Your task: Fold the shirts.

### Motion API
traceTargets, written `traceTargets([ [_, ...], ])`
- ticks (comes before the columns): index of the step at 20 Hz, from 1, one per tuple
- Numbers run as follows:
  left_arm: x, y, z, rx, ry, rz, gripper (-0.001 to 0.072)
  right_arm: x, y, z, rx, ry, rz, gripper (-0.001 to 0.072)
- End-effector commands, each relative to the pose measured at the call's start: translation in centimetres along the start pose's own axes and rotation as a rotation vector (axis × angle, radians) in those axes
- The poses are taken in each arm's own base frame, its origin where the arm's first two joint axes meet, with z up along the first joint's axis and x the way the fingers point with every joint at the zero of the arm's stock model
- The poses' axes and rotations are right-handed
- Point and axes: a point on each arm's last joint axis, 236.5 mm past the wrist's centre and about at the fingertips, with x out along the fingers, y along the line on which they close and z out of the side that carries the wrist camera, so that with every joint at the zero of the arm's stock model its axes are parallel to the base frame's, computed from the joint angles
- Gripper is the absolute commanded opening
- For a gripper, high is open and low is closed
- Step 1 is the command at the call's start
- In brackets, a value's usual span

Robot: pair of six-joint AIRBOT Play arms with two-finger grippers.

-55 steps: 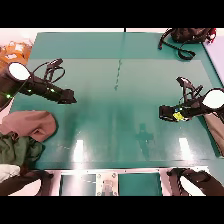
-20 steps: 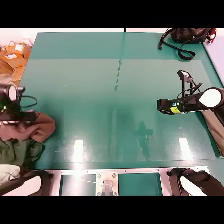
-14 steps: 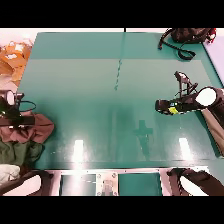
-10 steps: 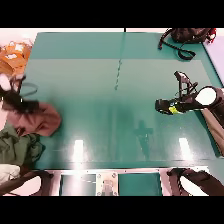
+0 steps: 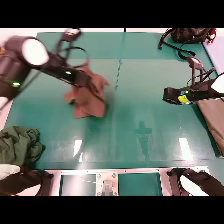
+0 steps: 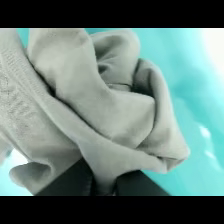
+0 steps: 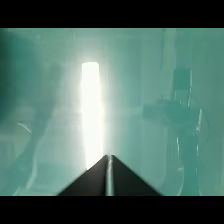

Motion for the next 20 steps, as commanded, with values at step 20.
traceTargets([
  [20,14.6,5.5,-16.8,-0.412,0.346,-0.046,0.0707,20.0,8.6,1.4,0.078,0.305,0.452,0.0485],
])
